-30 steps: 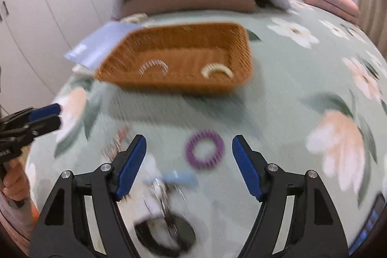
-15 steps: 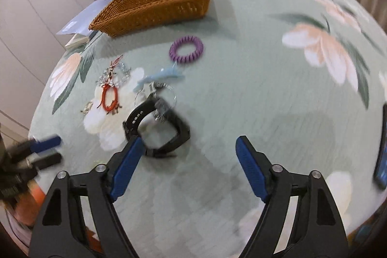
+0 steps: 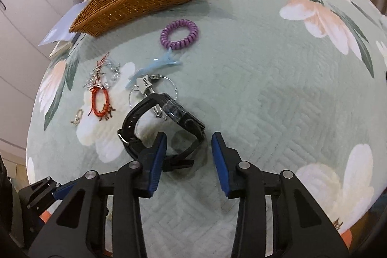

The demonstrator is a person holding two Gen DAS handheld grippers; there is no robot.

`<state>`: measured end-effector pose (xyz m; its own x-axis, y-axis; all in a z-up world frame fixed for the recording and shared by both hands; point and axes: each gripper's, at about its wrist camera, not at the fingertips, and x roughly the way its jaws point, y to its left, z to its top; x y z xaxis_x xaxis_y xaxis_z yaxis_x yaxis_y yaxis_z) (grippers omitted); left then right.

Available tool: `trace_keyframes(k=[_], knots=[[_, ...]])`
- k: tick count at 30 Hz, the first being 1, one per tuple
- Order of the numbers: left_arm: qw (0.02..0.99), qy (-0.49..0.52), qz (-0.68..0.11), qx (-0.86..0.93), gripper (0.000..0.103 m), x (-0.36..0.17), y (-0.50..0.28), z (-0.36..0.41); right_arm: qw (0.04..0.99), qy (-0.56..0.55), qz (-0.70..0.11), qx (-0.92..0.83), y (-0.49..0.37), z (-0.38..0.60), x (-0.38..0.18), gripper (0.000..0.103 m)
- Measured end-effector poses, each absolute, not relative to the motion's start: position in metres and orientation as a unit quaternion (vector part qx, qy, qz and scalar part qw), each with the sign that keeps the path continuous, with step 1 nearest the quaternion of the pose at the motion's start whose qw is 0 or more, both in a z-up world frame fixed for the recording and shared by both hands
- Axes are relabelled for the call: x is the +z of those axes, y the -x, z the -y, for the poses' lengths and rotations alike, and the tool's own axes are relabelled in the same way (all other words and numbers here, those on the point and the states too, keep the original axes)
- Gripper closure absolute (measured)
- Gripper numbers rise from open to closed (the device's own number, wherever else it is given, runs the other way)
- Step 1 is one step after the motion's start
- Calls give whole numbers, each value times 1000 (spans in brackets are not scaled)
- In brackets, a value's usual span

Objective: Organize jewelry
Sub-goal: 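Grasp the black watch with the right tool while the left tool grasps another clear bead bracelet, then carry the watch and bead bracelet into the basket and open both tools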

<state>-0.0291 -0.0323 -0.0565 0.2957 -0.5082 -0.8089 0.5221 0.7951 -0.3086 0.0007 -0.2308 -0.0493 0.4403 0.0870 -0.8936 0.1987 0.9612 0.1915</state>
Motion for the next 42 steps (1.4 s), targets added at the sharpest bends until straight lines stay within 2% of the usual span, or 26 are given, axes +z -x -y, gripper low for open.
trace_keyframes(k=[2, 4, 7, 10, 22, 24, 25, 28, 31, 38, 42], knots=[[809, -13, -497, -313, 60, -57, 29, 36, 837, -136, -529, -39, -1, 232, -51, 74], [818, -32, -492, -297, 85, -58, 28, 39, 840, -129, -525, -42, -1, 230, -53, 81], [819, -29, -491, -297, 93, -58, 27, 37, 848, -126, -514, -37, 2, 233, -54, 84], [820, -11, -487, -300, 94, -57, 26, 31, 854, -147, -498, -13, 8, 242, -55, 88], [830, 63, -463, -305, 94, -38, 11, 3, 876, -134, -464, 20, 20, 240, -44, 90], [836, 65, -455, -301, 94, -31, 6, 0, 880, -131, -456, 24, 21, 240, -38, 94], [838, 67, -452, -299, 94, -28, 4, -3, 884, -129, -449, 24, 21, 239, -34, 99], [843, 70, -445, -293, 94, -22, -4, -10, 896, -112, -430, 20, 16, 236, -17, 100], [844, 76, -446, -288, 94, -22, -14, -14, 885, -75, -459, 11, 3, 230, -17, 100], [839, 75, -447, -301, 94, -29, -14, -15, 878, -134, -457, 39, 20, 241, -17, 98], [837, 73, -444, -310, 94, -31, -14, -14, 866, -114, -485, 35, 21, 234, -27, 97]])
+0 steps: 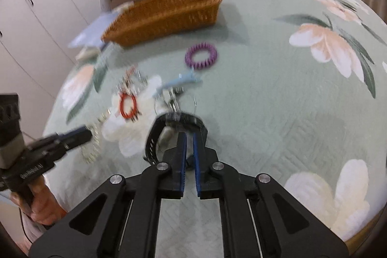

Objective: Organize jewelry
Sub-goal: 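Carry the watch and bead bracelet into the basket and open both tools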

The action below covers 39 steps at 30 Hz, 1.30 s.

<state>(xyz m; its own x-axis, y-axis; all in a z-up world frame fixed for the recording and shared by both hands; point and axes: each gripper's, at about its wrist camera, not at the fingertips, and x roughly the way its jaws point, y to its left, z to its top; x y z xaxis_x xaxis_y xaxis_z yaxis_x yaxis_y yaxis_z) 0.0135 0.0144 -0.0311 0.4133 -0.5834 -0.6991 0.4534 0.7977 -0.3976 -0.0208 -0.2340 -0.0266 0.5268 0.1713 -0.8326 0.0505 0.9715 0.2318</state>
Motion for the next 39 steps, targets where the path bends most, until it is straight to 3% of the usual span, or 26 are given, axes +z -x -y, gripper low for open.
trace_keyframes(k=[7, 9, 12, 13, 14, 18, 20, 21, 25, 26, 39], knots=[[836, 77, -436, -323, 94, -34, -12, -20, 855, -139, -497, 46, 14, 238, -26, 95], [836, 76, -434, -326, 94, -36, -11, -20, 861, -124, -493, 30, 16, 240, -20, 89], [835, 75, -434, -330, 93, -39, -11, -19, 851, -120, -510, 27, 12, 240, -22, 57], [836, 74, -434, -329, 93, -40, -10, -18, 848, -122, -515, 30, 11, 241, -23, 40], [836, 73, -434, -329, 93, -41, -10, -19, 843, -121, -522, 35, 8, 239, -26, 40], [836, 78, -433, -328, 93, -42, -11, -22, 841, -69, -537, -3, -4, 228, -36, 45], [837, 78, -432, -327, 93, -42, -10, -24, 836, -65, -544, -19, -9, 227, -41, 67], [837, 79, -433, -326, 93, -43, -10, -24, 830, -62, -554, -24, -12, 227, -45, 72], [836, 83, -435, -325, 93, -44, -11, -24, 818, -6, -574, -29, -22, 211, -54, 76], [836, 82, -434, -325, 93, -44, -11, -24, 818, 9, -574, -25, -25, 205, -55, 86], [844, 104, -414, -325, 93, -19, -15, -33, 863, -7, -504, 34, -11, 201, -26, 92]])
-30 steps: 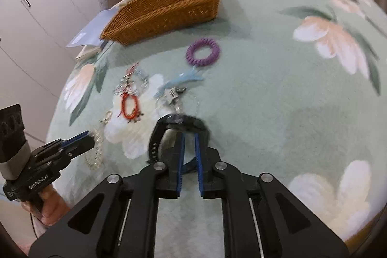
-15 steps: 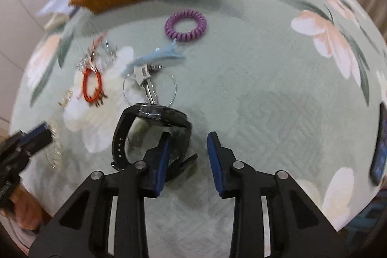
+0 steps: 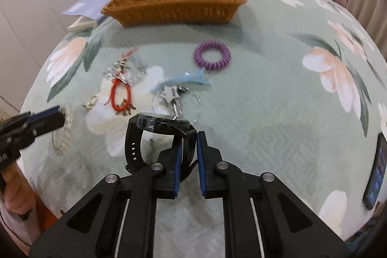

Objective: Organize jewelry
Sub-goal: 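Carry the watch and bead bracelet into the basket and open both tools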

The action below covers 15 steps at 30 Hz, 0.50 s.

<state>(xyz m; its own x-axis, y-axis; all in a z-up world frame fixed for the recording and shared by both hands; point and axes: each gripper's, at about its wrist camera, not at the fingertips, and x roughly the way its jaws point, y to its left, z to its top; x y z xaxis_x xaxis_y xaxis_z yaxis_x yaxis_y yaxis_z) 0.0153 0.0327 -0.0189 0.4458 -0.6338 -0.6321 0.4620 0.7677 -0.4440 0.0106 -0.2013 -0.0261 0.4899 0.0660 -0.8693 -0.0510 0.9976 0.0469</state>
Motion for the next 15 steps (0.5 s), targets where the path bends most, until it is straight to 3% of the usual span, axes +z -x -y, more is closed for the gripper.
trace_keyframes(k=[8, 15], knots=[[866, 76, -394, -300, 93, 13, -37, -35, 887, -34, -458, 57, -11, 205, 5, 92], [884, 79, -373, -271, 93, 53, -108, -26, 912, -32, -406, 55, -76, 207, 56, 92]])
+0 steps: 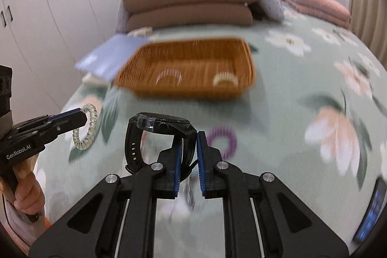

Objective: Organize jewelry
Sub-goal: 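Carry the watch and bead bracelet into the basket and open both tools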

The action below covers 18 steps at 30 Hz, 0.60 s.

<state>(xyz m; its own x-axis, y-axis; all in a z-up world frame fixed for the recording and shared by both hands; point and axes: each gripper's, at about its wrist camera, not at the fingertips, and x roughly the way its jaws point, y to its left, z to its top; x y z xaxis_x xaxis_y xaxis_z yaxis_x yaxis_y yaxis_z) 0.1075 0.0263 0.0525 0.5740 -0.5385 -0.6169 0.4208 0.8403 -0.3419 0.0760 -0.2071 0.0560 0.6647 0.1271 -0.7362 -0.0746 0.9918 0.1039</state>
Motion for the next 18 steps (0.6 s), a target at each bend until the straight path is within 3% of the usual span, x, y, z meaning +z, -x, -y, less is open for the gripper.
trace_keyframes(k=[6, 13, 18], knots=[[887, 84, -390, -232, 93, 58, -192, -9, 910, -16, -411, 39, -178, 212, 65, 92], [871, 75, -444, -194, 93, 14, -262, 14, 877, -38, -478, 30, -275, 218, 22, 92], [862, 68, -469, -179, 93, -13, -283, 22, 863, -32, -504, 21, -299, 218, -9, 91]])
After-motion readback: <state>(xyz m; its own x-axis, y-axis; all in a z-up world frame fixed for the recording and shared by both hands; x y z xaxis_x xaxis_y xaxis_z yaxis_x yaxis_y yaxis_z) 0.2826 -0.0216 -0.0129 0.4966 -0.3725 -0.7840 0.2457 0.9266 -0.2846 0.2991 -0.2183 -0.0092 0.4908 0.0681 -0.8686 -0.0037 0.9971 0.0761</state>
